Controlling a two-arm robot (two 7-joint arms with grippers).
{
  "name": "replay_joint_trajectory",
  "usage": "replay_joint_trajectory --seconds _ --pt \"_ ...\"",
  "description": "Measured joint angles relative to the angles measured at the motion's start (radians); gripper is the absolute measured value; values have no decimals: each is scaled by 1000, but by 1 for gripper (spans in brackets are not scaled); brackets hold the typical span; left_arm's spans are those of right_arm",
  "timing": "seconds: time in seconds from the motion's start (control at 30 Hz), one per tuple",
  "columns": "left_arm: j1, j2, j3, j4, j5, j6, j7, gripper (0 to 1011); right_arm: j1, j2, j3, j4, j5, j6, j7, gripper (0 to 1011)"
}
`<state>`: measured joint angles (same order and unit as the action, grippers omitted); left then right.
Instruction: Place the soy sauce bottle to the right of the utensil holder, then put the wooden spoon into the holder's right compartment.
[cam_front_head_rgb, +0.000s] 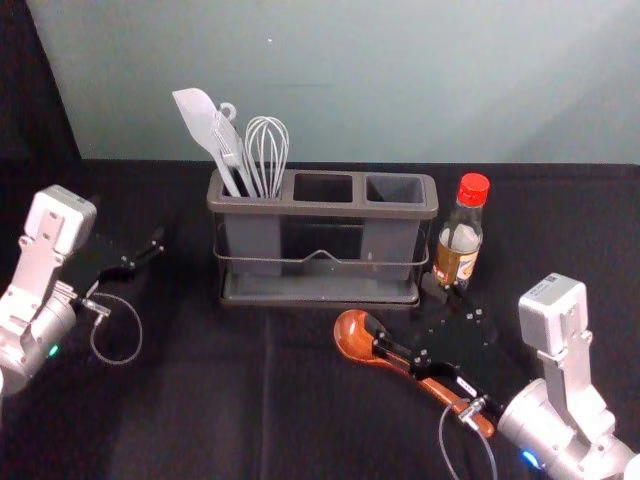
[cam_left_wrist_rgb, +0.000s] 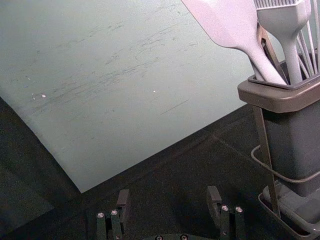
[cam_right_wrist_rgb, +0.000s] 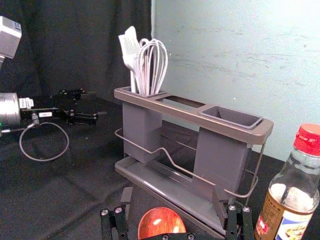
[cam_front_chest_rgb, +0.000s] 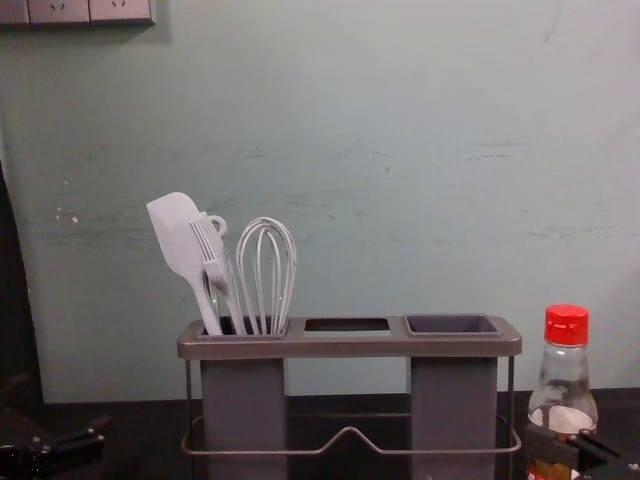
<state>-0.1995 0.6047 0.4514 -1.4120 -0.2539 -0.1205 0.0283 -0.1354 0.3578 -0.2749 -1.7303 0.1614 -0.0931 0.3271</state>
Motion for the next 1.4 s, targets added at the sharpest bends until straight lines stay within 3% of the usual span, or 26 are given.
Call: replay_joint_trajectory --seconds 0.27,0.37,0.57,0.6,0.67,0.7,0.73,0.8,1.2,1.23,1.4 --pt "0 0 0 0 0 0 0 1000 -2 5 -1 -6 0 5 3 1004" --pt "0 0 0 0 0 0 0 1000 -6 15 -4 -35 -1 42 4 1004" --pt "0 0 0 0 0 0 0 1000 -4 41 -14 -151 -6 271 -9 1004" --pt "0 0 0 0 0 0 0 1000 4 47 -21 -182 -11 348 -13 1004" --pt "0 0 0 0 0 0 0 1000 17 53 -28 -212 -15 424 -15 1004" --pt "0 0 0 0 0 0 0 1000 33 56 -34 -239 -17 500 -16 1004" --pt "0 0 0 0 0 0 0 1000 33 56 -34 -239 -17 500 -16 1004" --pt "0 0 0 0 0 0 0 1000 71 53 -41 -282 -17 639 -15 1004" --pt "0 0 0 0 0 0 0 1000 213 5 -42 -334 -19 1003 2 1004" --pt "0 0 0 0 0 0 0 1000 213 5 -42 -334 -19 1003 2 1004" --pt "0 0 0 0 0 0 0 1000 286 -3 -72 -300 -32 1109 26 1004"
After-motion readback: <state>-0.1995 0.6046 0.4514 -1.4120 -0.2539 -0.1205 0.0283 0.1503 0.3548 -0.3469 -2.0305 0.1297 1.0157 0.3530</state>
